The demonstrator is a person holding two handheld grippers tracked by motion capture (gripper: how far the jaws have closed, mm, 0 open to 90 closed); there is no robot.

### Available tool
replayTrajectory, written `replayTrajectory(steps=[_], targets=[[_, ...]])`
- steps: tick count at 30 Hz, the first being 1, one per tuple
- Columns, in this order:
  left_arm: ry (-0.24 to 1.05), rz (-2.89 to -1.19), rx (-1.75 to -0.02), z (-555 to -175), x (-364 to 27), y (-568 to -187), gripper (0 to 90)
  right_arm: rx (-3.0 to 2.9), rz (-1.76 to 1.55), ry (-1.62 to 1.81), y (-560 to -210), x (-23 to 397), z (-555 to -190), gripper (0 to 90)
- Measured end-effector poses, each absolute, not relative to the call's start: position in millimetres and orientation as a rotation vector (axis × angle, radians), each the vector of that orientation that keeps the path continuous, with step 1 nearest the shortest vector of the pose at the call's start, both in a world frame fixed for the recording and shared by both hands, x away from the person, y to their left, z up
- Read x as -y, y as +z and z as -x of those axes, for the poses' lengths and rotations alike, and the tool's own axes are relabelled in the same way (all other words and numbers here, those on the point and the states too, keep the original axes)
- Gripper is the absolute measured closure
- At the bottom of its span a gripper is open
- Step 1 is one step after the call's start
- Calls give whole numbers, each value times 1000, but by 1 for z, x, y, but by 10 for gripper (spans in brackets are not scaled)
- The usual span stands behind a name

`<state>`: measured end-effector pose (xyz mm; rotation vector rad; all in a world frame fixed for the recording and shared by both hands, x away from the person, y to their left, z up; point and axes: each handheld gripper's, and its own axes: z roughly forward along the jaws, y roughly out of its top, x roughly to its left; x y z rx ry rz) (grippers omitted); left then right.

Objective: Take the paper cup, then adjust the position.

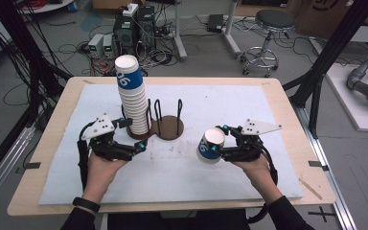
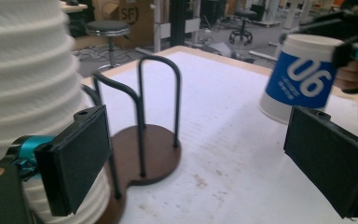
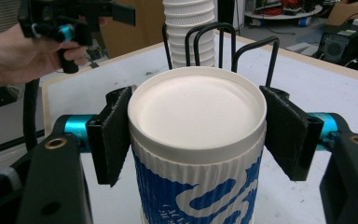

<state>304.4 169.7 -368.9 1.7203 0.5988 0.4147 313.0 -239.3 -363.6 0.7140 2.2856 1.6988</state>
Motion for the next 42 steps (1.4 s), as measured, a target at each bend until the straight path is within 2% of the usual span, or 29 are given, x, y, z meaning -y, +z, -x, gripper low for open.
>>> replayTrajectory(steps=[6, 22, 42], targets=[[395, -1761, -579, -297, -156, -384, 73, -2292, -713, 1690, -365, 239, -314, 303], [386, -1779, -500, -293, -138, -393, 73, -2290, -720, 1693, -365, 241, -310, 304], [220, -1802, -383, -294, -100, -400, 73, -2317, -639, 1756, -363, 237, -305, 303]])
